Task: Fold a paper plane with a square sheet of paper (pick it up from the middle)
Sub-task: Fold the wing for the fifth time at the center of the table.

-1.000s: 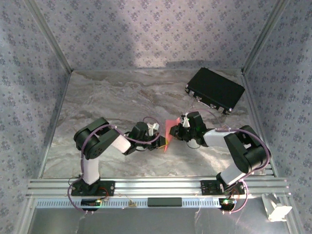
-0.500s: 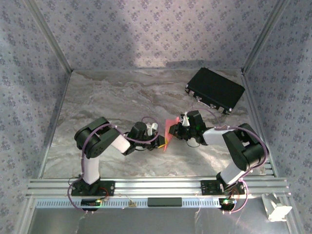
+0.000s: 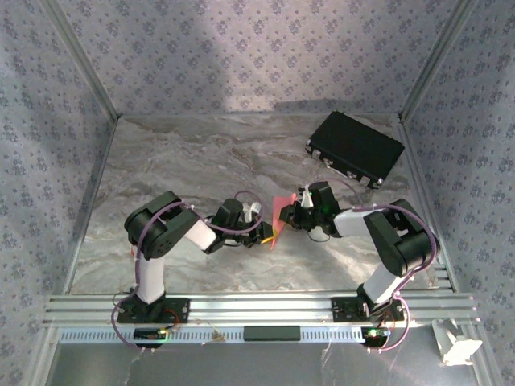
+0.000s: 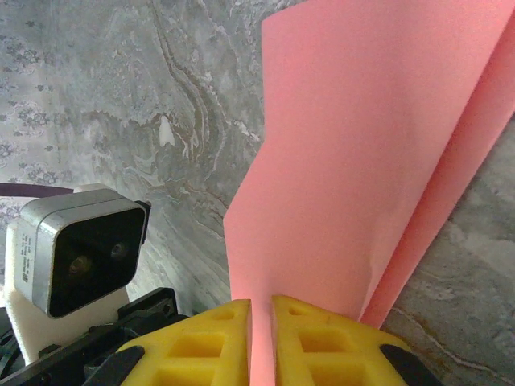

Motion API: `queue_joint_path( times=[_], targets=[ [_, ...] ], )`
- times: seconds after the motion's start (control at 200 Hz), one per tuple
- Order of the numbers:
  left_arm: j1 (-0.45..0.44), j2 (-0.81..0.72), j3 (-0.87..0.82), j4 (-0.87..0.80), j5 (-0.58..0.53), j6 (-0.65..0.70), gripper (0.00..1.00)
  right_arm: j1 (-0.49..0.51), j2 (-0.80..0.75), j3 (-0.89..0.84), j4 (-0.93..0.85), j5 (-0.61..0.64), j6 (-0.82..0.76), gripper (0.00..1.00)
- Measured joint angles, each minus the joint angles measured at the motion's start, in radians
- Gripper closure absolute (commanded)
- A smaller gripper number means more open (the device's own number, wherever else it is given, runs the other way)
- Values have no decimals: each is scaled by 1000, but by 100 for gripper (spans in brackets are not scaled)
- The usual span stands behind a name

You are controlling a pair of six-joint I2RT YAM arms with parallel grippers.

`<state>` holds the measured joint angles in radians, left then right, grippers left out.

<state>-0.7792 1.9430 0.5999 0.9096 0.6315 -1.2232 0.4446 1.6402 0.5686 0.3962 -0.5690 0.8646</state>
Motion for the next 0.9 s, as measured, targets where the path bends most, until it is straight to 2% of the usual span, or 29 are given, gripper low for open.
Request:
queue_joint_path(
  times=[0.675, 0.9],
  targets=[
    [5, 2, 8, -18, 5, -2, 100, -5, 69, 48, -50, 1, -21, 87],
    [7, -6, 18, -48, 15, 29, 87, -5, 69, 59, -79, 8, -21, 87]
  ],
)
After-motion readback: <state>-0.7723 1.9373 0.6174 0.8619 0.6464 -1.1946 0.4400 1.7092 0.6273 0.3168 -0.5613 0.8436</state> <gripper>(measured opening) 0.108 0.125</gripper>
